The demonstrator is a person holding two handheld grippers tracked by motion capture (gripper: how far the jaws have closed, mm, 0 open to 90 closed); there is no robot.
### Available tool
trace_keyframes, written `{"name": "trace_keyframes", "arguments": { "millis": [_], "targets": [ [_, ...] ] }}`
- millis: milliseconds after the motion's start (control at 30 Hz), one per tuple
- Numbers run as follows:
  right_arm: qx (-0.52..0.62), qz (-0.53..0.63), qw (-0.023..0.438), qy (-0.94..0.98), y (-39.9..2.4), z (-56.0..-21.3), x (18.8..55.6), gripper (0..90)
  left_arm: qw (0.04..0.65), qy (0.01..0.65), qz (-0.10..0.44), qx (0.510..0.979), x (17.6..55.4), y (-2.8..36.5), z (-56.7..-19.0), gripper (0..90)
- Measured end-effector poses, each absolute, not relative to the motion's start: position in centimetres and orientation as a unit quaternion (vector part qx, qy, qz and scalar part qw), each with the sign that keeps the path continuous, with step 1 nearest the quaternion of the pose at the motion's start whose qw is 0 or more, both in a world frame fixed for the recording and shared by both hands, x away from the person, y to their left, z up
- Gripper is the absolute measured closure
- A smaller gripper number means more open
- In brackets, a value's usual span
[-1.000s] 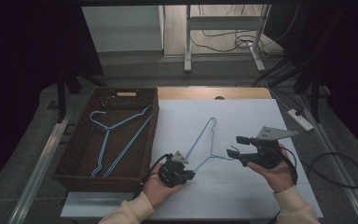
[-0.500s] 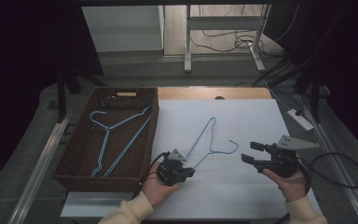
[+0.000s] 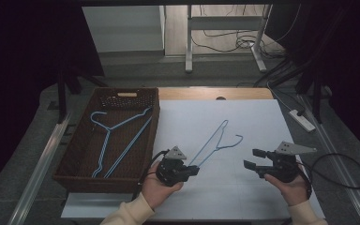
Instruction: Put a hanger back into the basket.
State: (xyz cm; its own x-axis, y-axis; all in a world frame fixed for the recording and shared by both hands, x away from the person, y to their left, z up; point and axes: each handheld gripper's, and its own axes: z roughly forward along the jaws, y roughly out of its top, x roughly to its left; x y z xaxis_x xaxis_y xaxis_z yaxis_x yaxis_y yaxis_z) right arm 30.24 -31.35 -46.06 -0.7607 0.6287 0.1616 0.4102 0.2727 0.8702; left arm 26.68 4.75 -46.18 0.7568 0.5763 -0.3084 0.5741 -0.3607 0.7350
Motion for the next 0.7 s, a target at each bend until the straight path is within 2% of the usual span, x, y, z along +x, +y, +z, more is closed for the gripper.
{"name": "trace_keyframes", "arguments": {
  "millis": [300, 700],
  "targets": [
    [0.327, 0.498, 0.105, 0.796, -31.1, -46.4, 30.3, 34.0, 0.491, 0.346, -0.017, 0.8, 26.7, 6.7, -42.6, 86.8],
    [0.328, 0.489, 0.106, 0.801, -30.8, -46.8, 30.4, 34.0, 0.531, 0.356, -0.006, 0.769, 27.5, 11.7, -38.9, 86.8]
  ]
}}
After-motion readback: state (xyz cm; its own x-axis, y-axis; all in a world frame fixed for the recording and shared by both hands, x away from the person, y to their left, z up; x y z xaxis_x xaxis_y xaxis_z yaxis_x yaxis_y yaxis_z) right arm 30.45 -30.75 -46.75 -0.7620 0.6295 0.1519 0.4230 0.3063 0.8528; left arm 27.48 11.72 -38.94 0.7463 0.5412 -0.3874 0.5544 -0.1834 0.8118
